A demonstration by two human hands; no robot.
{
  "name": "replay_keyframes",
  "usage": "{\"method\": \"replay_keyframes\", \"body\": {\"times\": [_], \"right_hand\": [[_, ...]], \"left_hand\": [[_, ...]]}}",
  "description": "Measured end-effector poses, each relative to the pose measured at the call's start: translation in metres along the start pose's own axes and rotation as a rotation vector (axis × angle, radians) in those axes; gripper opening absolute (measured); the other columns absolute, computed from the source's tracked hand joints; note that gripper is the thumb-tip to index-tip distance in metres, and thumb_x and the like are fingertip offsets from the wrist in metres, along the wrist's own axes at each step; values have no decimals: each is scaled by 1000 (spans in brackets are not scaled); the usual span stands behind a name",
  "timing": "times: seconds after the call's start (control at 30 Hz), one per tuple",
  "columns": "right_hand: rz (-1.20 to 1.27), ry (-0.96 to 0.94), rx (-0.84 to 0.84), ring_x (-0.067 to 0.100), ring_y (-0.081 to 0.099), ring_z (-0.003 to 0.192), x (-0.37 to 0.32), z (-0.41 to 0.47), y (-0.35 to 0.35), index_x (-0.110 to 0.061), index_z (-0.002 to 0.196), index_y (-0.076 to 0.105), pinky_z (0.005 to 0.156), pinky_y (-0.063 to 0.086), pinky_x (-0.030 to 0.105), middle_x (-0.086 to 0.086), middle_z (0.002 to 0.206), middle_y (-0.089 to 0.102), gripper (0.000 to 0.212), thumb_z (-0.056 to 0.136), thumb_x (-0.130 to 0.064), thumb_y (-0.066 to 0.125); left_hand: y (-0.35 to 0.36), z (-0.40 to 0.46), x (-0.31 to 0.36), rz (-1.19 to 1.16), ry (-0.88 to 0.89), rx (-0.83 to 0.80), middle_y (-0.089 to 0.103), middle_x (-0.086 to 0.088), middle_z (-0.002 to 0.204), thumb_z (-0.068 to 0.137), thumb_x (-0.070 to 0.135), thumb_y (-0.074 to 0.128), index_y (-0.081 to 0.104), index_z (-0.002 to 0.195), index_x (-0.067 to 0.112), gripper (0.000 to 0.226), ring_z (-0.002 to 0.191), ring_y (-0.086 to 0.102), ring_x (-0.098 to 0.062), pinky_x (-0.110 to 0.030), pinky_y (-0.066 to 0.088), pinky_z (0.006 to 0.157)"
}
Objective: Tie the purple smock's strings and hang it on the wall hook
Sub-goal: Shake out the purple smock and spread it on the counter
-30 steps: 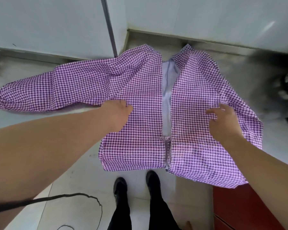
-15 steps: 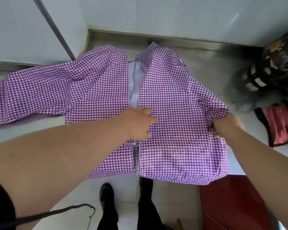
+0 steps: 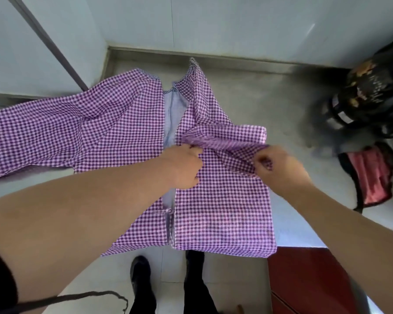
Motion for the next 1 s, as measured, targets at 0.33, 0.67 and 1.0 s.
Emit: {"method": "replay_keyframes", "body": {"times": [0.33, 0.67, 1.0], "right_hand": [[-325, -278, 42, 35, 68, 93, -43, 27, 25, -26, 108, 68, 79, 57, 42, 6, 102, 73, 18, 93, -31, 59], [215, 782, 539, 44, 35, 148, 97, 60, -92, -1, 157, 32, 120, 29, 55, 26, 163, 33, 67, 101, -39, 33], [-273, -416, -251, 19, 27, 155, -83, -15, 76, -35, 159, 35, 127, 25, 44, -4, 170, 28, 75, 92, -56, 63]], "left_hand": [[0, 16, 3, -111, -68, 59, 38, -7, 151, 92, 52, 62, 26, 159, 37, 78, 135, 43, -31, -51, 49, 105], [3, 16, -1, -130, -66, 37, 22, -1, 166, 93, 52, 66, 14, 164, 36, 90, 148, 30, -26, -47, 46, 111], [18, -28, -37, -116, 14, 140, 37, 2, 161, 94, 51, 61, 39, 156, 26, 70, 147, 34, -22, -45, 34, 120]]}}
Point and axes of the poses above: each hand's wrist, its own z-axis towards the middle knuckle, its own y-axis out of the palm, x = y × z, the point moved 3 cm from there along z, towards the middle knuckle
